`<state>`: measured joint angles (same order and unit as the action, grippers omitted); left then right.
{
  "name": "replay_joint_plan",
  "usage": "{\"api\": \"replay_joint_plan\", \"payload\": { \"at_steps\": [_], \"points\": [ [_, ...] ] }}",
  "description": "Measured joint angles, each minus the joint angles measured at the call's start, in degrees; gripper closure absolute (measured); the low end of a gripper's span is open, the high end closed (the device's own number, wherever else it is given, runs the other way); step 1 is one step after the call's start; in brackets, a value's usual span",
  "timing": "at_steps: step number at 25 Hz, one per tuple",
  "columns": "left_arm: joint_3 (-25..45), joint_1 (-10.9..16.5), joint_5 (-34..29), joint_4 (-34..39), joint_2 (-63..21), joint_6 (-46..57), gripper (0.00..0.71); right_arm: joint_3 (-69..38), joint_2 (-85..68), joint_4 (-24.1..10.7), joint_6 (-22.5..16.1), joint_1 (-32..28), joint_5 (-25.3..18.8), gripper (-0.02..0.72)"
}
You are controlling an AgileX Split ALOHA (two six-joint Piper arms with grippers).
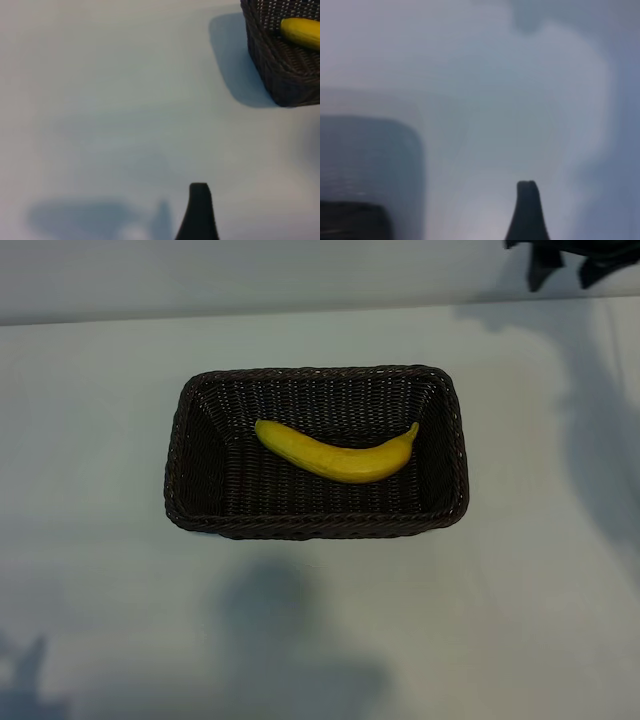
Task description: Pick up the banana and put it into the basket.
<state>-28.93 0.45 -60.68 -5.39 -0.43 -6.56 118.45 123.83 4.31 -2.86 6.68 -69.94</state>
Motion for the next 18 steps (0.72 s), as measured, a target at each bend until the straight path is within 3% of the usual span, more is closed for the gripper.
{"api": "replay_joint_plan", "payload": {
  "at_steps": [8, 18],
  "points": [
    [0.00, 0.00, 0.00, 0.00, 0.00, 0.00, 0.100, -9.22, -0.70, -0.63, -0.28, -5.72, 0.14, 0.154],
    [0.00, 0.00, 0.00, 0.00, 0.00, -0.05, 0.100, -22.43, -10.00, -2.19, 4.29, -8.49, 0.24, 0.154]
  ]
}}
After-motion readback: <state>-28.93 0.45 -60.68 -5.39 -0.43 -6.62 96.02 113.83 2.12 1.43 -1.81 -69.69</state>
